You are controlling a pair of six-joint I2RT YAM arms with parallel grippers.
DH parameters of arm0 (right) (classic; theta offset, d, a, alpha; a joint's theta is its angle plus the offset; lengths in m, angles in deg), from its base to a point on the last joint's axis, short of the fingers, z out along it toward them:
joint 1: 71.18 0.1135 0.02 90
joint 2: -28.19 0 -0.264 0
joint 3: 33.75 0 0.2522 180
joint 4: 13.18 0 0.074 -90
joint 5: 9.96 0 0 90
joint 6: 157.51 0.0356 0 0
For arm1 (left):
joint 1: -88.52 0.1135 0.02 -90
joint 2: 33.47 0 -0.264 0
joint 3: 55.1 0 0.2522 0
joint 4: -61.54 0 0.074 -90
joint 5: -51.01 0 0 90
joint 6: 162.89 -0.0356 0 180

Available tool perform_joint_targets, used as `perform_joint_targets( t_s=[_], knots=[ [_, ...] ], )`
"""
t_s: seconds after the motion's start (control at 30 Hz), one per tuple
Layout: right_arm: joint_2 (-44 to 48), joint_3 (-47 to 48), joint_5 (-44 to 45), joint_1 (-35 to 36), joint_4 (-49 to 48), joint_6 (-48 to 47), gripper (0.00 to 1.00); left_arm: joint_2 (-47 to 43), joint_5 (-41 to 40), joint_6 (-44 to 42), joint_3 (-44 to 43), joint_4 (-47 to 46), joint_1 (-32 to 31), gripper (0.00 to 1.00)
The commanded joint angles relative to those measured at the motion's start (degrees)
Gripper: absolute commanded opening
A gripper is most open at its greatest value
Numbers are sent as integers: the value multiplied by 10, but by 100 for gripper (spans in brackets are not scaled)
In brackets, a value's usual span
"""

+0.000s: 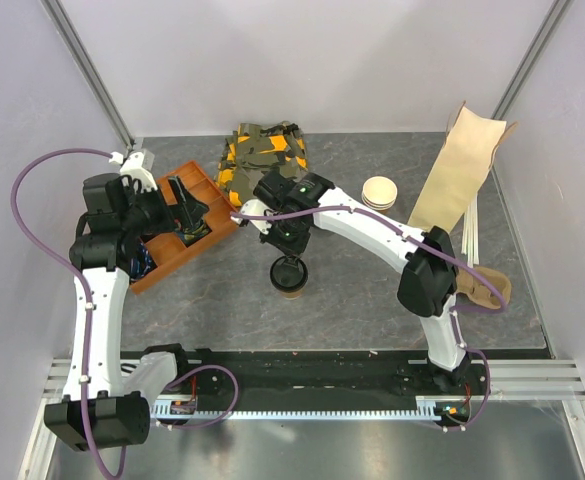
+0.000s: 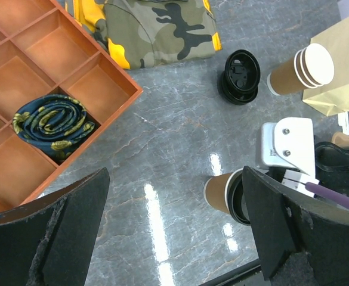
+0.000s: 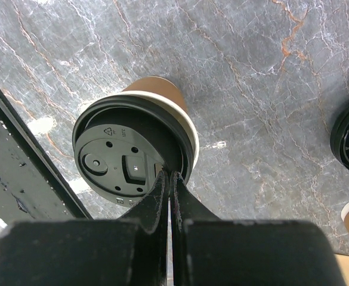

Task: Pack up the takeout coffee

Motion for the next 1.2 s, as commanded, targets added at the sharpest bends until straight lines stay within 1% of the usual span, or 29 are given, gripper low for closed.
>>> perform_joint_targets(
  t_s=[0.0,0.43,0.9,1.17],
  knots=[
    [-8,16,3,-3,0,-11,0,1,18,6,-18,-20,3,100],
    [-7,13,-8,-12,-5,-21,0,6,31,10,-17,-22,3,100],
    [-11,45,-29,-26,7,-28,0,11,36,10,-15,-25,3,100],
    [-17,34,-47,-30,15,-30,0,11,37,10,-15,-26,3,100]
  ],
)
